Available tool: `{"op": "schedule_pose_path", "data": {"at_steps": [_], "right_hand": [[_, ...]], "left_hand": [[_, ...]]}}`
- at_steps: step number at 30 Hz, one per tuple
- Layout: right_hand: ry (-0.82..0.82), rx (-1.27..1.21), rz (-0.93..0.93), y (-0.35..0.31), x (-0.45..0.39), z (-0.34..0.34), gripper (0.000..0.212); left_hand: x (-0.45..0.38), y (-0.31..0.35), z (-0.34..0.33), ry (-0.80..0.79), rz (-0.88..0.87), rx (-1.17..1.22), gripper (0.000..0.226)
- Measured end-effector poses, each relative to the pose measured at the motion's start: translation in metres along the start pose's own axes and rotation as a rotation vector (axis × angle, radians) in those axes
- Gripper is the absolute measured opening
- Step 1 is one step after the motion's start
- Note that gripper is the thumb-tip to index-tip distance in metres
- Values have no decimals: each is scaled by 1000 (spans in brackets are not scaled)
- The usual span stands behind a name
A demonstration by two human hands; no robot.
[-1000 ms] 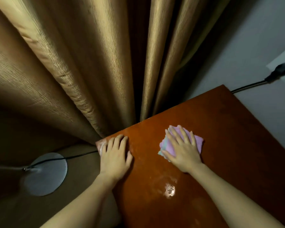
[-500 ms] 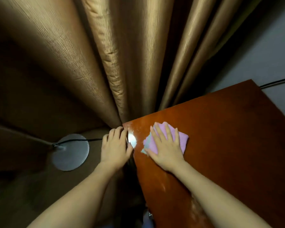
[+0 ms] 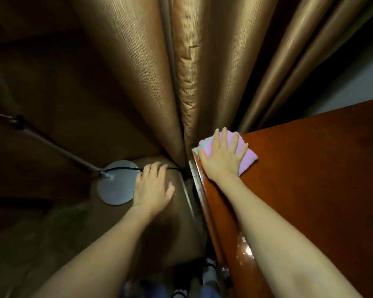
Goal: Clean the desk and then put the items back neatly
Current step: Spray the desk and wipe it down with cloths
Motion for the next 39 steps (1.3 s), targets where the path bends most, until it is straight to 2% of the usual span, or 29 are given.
{"op": "schedule_pose_path", "data": {"at_steps": [4, 6, 8, 10, 12, 16, 18, 20, 22, 24, 28, 32, 35, 37, 39], "right_hand": [[0, 101, 353, -11, 48, -11, 75], [-35, 153, 490, 9, 77, -18, 70], [-74, 196, 535, 41, 99, -23, 68], [-75, 198, 469, 72, 102, -17, 68], [-30, 174, 323, 87, 87, -6, 70], [-25, 58, -65, 68, 46, 4, 75], [-20, 30, -31, 43, 49, -3, 83], [9, 51, 122, 27, 73, -15, 88], [23, 97, 252, 30, 107, -23, 82], [-37, 106, 302, 46, 134, -27, 77], [-40, 129, 177, 104, 145, -21, 72], [-21, 108, -61, 149, 110, 1, 80], [10, -1, -300, 147, 74, 11, 78], [25, -38, -318, 133, 59, 12, 80], [9, -24, -195, 123, 60, 7, 81]], "left_hand": [[4, -3, 0, -51, 16, -56, 54], [1, 15, 7, -8, -39, -1, 51], [-2, 34, 16, 68, -88, 65, 48], [-5, 49, 24, 119, -125, 107, 46], [-6, 57, 26, 124, -141, 140, 47], [3, 58, 12, 122, -171, 149, 44], [9, 56, 0, 114, -190, 92, 41], [14, 55, -10, 94, -185, 27, 39], [15, 61, -14, 104, -204, -10, 35], [15, 78, -11, 115, -246, -7, 32], [13, 128, -3, 159, -406, 7, 41], [8, 152, -12, 151, -467, 32, 38], [2, 152, -19, 127, -494, 28, 34], [-2, 152, -17, 164, -487, -24, 27], [-6, 156, -17, 195, -487, -55, 21]]}}
Point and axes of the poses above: each hand's wrist, its own x-axis away from the middle knuckle, its own z-axis out of the back of the hand, y = z × x, the point moved 4 cm from there along -x, towards the middle knuckle
